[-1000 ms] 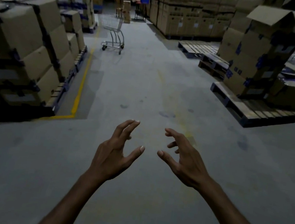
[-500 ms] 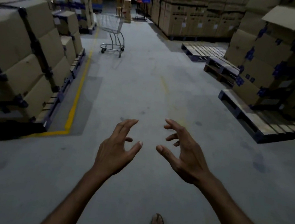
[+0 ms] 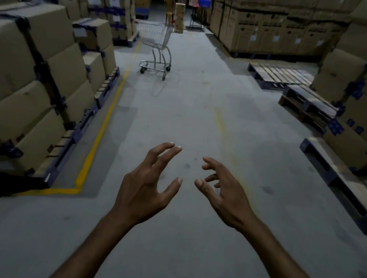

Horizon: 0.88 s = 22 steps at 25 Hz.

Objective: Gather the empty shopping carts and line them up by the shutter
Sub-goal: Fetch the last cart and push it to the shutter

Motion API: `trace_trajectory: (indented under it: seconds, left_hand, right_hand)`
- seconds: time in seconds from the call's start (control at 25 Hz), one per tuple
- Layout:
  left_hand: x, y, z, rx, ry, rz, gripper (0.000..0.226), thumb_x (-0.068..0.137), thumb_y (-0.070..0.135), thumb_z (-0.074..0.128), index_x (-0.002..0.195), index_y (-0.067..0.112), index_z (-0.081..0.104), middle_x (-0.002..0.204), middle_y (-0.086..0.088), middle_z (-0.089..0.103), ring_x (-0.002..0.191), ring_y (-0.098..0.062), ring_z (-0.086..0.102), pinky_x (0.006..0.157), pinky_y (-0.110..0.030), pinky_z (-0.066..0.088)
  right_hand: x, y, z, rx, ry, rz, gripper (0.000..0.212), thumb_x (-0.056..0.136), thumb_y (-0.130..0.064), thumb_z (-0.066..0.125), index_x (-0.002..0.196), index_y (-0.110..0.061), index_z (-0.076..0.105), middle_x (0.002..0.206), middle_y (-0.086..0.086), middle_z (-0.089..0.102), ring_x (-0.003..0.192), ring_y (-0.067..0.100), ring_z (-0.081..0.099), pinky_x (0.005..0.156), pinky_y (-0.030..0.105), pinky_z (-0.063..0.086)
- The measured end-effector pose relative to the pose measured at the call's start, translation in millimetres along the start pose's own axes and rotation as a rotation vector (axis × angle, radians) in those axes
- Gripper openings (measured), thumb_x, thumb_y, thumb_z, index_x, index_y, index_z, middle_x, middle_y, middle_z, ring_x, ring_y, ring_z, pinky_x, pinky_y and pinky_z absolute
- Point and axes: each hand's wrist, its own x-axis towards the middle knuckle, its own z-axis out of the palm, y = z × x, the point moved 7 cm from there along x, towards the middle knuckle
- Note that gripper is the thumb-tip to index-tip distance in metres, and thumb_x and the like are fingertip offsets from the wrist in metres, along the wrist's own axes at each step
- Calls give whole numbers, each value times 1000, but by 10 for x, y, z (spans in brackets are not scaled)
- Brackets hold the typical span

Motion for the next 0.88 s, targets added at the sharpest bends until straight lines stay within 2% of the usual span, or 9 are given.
trace_trajectory:
  seconds: [0.28,0.44,0.64,0.88]
  left_hand:
    - [1489,-1438,384,83,6,-46,70,93,43,67,154,38,34,158,21,28,108,-5,62,61,-32,60]
    - [2469,-2471,667,132,-14,-89,67,93,48,65,153,39,35,159,24,27,88,-1,60,57,-22,53]
    - [3771,-3542,944,53,-31,-157,65,93,47,65,150,45,33,157,26,31,113,2,61,64,-32,60]
    - [5136,-4398,1444,55,-71,-123,66,93,47,65,150,43,33,152,27,30,115,5,57,63,-24,57]
  right_hand:
    - [1989,571,450,-28,-26,-41,66,94,-75,48,150,-45,33,136,-24,51,110,-3,57,89,39,56]
    - [3219,815,683,-70,2,-69,66,94,-73,49,150,-44,33,139,-25,48,111,-2,57,88,39,56]
    - [4683,929,725,-145,60,-104,64,95,-65,56,150,-41,33,144,-20,44,111,-3,56,85,37,57]
    - [6261,1480,800,-150,100,-103,64,95,-63,57,150,-37,36,146,-17,43,110,-3,56,85,36,56]
